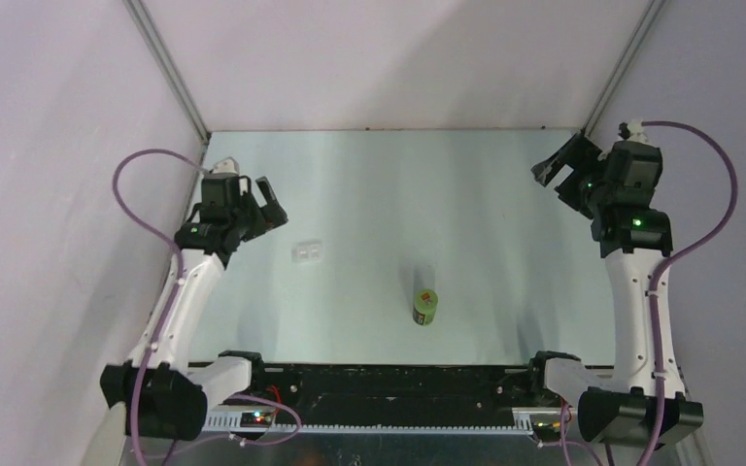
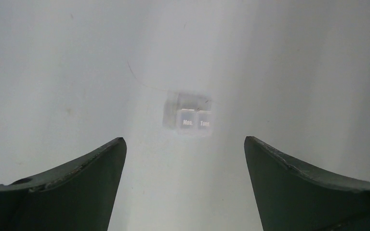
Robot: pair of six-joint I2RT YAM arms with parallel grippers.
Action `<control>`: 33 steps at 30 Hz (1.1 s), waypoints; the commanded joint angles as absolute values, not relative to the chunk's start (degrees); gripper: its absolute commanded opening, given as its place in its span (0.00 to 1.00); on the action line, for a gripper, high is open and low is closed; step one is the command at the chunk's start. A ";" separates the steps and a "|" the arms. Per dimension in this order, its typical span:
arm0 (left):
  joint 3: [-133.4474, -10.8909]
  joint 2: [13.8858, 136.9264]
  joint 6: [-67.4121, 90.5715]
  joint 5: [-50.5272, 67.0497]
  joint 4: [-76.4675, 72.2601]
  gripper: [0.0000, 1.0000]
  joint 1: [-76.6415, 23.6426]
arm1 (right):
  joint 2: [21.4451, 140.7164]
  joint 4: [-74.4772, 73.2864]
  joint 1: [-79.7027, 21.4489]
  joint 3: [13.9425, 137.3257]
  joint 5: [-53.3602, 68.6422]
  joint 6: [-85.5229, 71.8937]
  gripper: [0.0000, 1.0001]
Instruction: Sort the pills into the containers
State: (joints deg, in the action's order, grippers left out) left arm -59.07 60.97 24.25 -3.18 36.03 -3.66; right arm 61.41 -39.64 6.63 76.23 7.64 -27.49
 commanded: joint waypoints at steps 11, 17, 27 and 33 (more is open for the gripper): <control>-57.61 82.57 37.74 1.09 23.95 0.90 -5.78 | 73.47 -38.16 4.85 70.84 10.27 -32.36 0.73; -62.66 91.15 42.06 -5.38 26.60 0.80 -8.74 | 77.50 -38.43 1.47 70.25 3.56 -30.25 0.51; -67.01 97.90 44.93 -17.32 35.59 0.75 -15.38 | 79.05 -38.23 0.73 69.79 2.98 -30.69 0.47; -61.69 97.51 45.06 -15.00 31.45 0.71 -15.78 | 80.33 -38.05 -2.39 69.79 2.94 -32.59 0.45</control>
